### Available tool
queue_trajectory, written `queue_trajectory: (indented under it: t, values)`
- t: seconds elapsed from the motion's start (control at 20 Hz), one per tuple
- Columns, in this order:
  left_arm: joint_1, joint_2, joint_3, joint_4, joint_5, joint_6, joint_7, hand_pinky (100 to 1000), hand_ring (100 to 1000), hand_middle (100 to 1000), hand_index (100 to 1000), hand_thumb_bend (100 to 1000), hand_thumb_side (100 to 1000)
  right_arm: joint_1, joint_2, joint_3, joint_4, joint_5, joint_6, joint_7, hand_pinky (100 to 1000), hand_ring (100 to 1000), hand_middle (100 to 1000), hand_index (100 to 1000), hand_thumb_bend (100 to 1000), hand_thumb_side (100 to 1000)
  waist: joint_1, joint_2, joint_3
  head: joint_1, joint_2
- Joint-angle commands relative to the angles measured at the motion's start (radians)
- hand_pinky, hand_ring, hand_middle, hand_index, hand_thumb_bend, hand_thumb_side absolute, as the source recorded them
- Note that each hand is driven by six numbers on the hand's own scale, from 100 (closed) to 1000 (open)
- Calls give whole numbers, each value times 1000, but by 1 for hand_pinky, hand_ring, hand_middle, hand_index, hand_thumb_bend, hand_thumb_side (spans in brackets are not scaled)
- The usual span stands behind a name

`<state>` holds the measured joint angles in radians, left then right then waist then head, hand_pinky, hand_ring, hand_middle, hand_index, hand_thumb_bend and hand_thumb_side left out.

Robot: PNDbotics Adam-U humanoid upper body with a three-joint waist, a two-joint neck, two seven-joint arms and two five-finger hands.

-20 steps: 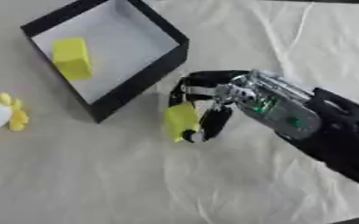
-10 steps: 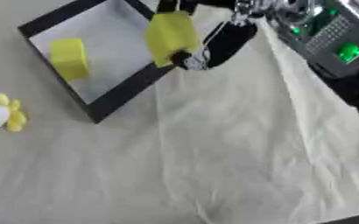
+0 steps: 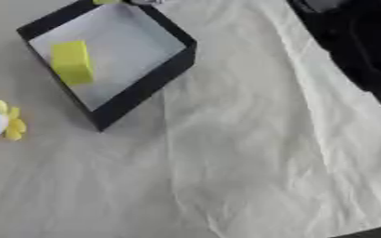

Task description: Pick up objects on the table and place them in the box.

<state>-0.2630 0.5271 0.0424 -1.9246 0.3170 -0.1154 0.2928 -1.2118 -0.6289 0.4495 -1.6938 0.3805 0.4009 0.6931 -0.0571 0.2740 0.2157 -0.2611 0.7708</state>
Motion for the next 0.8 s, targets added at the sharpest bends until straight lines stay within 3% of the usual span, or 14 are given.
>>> queue_trajectory:
  t: [0.05, 0.4, 0.8]
  values:
    - [-16, 33, 16, -25, 0, -5, 9, 955, 1000, 942, 866, 118, 774, -52, 103, 8, 172, 102, -33, 4, 792, 639, 507, 621, 142, 100, 4, -31, 7, -12, -2]
    - [-34, 33, 12, -29, 3, -5, 15, 955, 1000, 941, 866, 119, 774, -81, 261, 11, 477, 258, -164, -43, 790, 641, 508, 619, 177, 100, -2, -19, 26, -31, -17]
    - [-44, 25, 3, -29, 7, -1, 6, 956, 1000, 939, 865, 119, 777, -40, 370, 9, 660, 372, -265, -87, 786, 644, 511, 620, 200, 100, 2, -13, 33, -47, -37]
